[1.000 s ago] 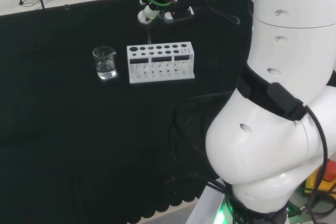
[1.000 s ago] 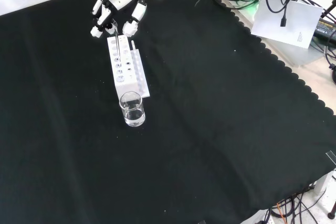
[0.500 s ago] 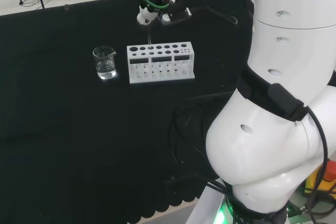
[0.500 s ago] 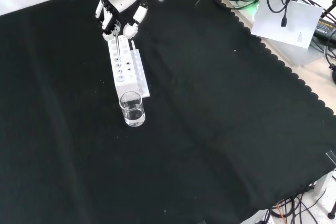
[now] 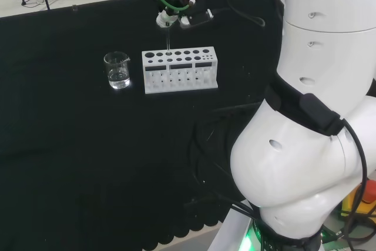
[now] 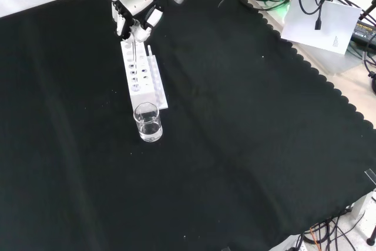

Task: Take the glass rod from the white test tube rack.

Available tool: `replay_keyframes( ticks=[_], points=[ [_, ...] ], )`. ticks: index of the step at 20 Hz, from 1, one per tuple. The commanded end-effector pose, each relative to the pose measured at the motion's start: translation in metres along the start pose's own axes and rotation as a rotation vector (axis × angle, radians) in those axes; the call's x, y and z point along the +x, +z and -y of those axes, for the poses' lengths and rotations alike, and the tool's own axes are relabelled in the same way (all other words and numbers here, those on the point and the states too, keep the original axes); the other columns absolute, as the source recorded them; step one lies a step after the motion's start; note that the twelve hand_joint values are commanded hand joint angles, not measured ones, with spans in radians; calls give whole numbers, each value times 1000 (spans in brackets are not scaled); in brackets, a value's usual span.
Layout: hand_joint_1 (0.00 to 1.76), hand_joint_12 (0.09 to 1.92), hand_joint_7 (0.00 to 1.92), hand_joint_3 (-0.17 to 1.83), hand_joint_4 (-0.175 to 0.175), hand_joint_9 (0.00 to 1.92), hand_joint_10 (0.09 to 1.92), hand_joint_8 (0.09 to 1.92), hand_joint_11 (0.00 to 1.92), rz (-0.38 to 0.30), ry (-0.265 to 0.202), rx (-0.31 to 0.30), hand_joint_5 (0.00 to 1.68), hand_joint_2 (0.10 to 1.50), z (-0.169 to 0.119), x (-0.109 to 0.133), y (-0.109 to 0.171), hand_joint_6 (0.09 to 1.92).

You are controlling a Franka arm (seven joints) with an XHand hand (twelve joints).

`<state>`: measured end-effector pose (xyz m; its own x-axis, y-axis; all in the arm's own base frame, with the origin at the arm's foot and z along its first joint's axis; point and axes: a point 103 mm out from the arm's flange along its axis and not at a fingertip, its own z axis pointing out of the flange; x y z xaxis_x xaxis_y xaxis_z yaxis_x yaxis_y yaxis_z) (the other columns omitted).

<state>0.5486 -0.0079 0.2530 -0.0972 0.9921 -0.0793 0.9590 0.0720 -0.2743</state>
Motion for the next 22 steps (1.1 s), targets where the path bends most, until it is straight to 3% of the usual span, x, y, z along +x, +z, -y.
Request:
replay_keyframes(
  ticks=[1, 4, 6, 8, 11, 14, 22],
  points=[
    [1074, 1107, 1069, -43, -82, 1403, 893, 1009, 1246, 7, -2, -14, 881, 1185, -4, -1, 2, 1159],
    [1116, 904, 1020, -18, -157, 1449, 891, 1104, 1554, -33, -25, -44, 869, 1178, -9, 1, -1, 1174],
    [1207, 701, 989, -24, -164, 1476, 962, 1213, 1647, -63, -46, -101, 880, 1165, -12, 5, -5, 1047],
    [1259, 635, 1006, -91, -173, 1472, 1048, 1239, 1616, -61, -64, -185, 993, 1159, -11, 10, -9, 806],
    [1294, 643, 1080, -165, -175, 1480, 1065, 1149, 1596, -52, -73, -237, 1197, 1135, -11, 14, -14, 437],
    [1307, 629, 1131, -175, -175, 1484, 1025, 1073, 1615, -27, -66, -240, 1347, 1108, -8, 16, -24, 150],
    [1312, 606, 1153, -175, -175, 1513, 967, 1050, 1654, -50, -46, -251, 1409, 1098, 20, 5, -67, 87]
  ],
)
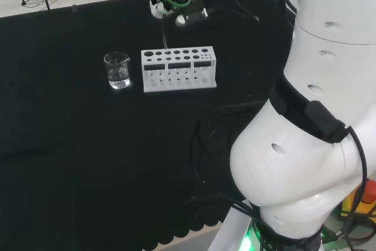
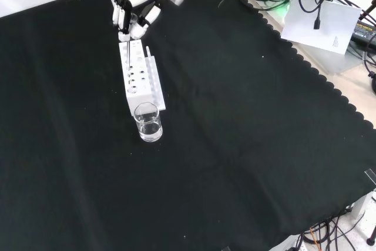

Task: Take the glass rod from the white test tube rack.

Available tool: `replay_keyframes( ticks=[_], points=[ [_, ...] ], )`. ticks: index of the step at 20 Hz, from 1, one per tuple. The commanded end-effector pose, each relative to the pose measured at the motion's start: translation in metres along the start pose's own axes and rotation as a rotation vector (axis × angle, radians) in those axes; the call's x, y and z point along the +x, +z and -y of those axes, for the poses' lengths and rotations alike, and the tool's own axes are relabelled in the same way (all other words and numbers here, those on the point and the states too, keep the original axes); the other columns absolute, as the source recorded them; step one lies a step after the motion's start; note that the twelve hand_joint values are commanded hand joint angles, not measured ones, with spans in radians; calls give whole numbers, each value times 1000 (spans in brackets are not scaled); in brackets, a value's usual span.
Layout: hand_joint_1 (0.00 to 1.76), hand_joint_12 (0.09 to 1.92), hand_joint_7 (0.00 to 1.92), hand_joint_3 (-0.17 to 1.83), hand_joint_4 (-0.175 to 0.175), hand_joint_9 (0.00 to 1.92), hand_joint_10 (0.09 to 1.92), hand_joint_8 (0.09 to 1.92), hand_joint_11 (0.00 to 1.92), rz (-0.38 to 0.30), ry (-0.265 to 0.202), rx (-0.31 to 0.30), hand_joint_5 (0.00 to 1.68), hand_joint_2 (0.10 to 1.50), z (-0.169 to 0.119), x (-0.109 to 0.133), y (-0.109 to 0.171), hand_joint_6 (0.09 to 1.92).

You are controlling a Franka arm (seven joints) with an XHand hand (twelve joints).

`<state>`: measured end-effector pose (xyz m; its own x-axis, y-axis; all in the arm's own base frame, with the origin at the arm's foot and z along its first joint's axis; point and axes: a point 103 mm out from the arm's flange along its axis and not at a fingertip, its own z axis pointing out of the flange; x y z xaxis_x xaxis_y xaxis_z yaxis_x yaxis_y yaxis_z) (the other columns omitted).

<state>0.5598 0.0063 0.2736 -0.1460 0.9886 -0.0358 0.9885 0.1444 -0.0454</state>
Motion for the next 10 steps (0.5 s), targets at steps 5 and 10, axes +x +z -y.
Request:
replay_keyframes(
  ticks=[5, 10],
  points=[
    [1311, 604, 1140, -175, -175, 1520, 962, 1075, 1659, -8, 28, 11, 1407, 1103, 29, -2, -87, 87],
    [1310, 603, 1138, -175, -175, 1527, 960, 1081, 1664, -6, 24, -20, 1407, 1103, 41, 0, -116, 87]
  ],
)
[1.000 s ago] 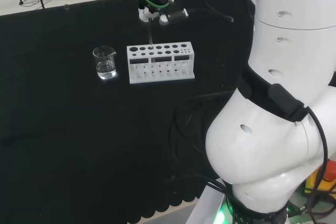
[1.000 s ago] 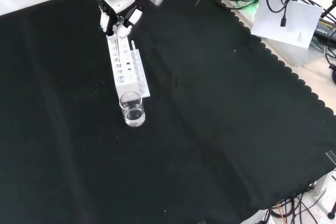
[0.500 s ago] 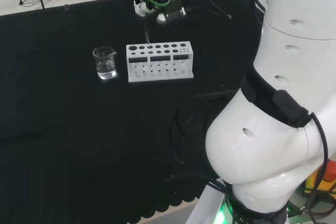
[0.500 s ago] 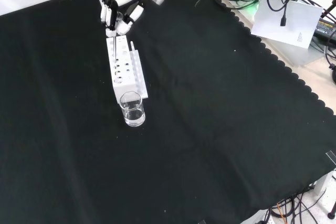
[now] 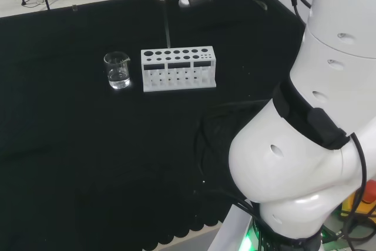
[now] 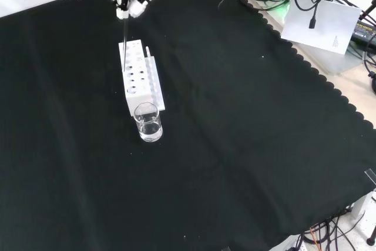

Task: Take the glass rod from the white test tube rack.

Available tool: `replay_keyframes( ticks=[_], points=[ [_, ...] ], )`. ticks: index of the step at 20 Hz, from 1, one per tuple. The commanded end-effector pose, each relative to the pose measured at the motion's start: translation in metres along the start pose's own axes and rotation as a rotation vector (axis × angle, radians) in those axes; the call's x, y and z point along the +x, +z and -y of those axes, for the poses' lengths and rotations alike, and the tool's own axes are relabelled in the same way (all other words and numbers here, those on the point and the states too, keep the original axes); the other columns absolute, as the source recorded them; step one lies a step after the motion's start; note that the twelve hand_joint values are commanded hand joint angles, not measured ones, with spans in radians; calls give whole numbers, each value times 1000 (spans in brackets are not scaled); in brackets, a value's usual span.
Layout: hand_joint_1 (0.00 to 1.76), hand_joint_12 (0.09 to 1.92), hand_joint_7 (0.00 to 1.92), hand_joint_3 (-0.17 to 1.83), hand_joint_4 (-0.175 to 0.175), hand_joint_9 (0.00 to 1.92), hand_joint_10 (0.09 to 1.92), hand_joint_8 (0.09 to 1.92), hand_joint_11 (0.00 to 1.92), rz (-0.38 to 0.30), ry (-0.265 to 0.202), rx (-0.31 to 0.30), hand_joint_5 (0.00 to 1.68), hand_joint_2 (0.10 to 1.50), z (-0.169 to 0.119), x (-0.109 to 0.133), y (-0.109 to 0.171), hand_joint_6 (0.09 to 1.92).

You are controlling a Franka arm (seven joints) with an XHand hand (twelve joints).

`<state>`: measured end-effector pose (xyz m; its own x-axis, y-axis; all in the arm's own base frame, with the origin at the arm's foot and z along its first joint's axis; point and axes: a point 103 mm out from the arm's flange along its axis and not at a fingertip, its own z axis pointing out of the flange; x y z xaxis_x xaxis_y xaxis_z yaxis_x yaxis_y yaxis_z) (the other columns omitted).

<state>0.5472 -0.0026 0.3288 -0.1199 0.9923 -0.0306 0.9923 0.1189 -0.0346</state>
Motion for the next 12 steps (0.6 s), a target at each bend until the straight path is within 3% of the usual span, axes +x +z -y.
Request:
replay_keyframes(
  ticks=[1, 12],
  points=[
    [1310, 603, 1138, -175, -175, 1528, 959, 1081, 1664, -3, -3, -14, 1408, 1104, 27, 8, -67, 87],
    [1310, 604, 1135, -175, -175, 1537, 950, 1088, 1672, -13, -44, -47, 1410, 1104, 36, 20, -81, 87]
  ],
)
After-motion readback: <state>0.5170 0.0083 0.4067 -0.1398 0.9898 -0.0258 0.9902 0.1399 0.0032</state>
